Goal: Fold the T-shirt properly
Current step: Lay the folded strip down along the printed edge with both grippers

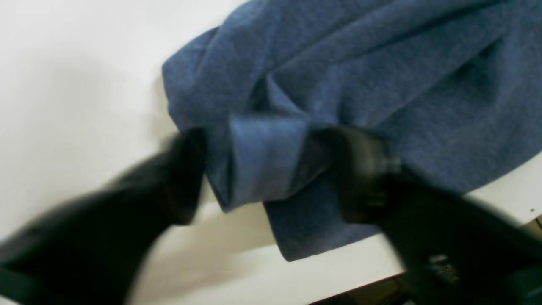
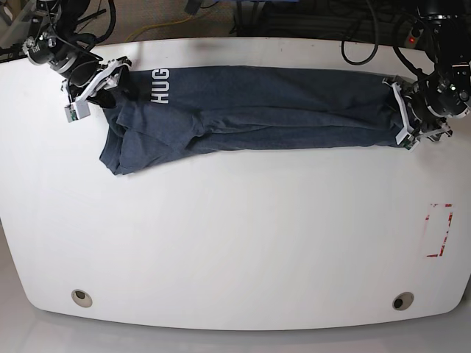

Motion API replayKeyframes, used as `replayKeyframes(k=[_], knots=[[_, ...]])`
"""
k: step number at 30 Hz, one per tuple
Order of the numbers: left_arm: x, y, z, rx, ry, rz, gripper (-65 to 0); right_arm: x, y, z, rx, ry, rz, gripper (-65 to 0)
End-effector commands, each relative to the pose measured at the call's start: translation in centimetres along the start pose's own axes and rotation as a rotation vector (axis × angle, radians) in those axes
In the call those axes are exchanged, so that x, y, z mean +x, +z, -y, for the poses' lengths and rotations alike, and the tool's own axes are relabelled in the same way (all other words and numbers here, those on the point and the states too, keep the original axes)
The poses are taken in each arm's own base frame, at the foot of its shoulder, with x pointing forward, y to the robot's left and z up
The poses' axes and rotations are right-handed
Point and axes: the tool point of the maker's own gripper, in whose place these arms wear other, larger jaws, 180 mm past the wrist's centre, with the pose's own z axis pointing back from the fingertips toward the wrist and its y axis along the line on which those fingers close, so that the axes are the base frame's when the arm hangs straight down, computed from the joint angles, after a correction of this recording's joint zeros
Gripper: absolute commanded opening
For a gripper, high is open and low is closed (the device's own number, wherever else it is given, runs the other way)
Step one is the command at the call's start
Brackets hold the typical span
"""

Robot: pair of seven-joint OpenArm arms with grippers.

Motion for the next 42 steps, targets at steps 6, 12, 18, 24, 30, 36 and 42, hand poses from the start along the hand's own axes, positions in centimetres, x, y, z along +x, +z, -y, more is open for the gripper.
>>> replayKeyframes(k=[6, 12, 18, 24, 30, 36, 42], knots=[[5.7, 3.9, -0.5, 0.063, -0.09, 0.186, -12.5, 5.1, 2.0, -0.2, 0.056, 0.005, 0.172, -22.2], [8.5, 5.7, 0.9, -0.04, -0.045, 0.345, -12.5, 8.0, 0.2, -1.5, 0.117, 0.039, 0.232, -22.4], [10.2, 4.3, 2.4, -0.086, -0.07, 0.339, -12.5, 8.7, -4.1, -0.5, 0.085, 0.082, 0.149, -27.6], [7.6, 1.8, 1.8, -0.029, -0.081, 0.175, -12.6, 6.9, -7.4, 0.7, 0.052, 0.057, 0.049, -30.6], [3.4, 0.3, 1.4, -0.01, -0.075, 0.03, -12.6, 4.0, -8.5, 2.0, -0.008, 0.102, -0.048, -30.6], [-0.1, -0.5, 0.1, -0.018, -0.052, -0.075, -12.6, 0.7, -7.8, 3.7, -0.084, 0.167, -0.134, -30.6], [-0.6, -0.8, -0.3, -0.026, -0.04, -0.064, -12.6, -0.5, -5.8, 4.0, -0.116, 0.177, -0.139, -30.6]])
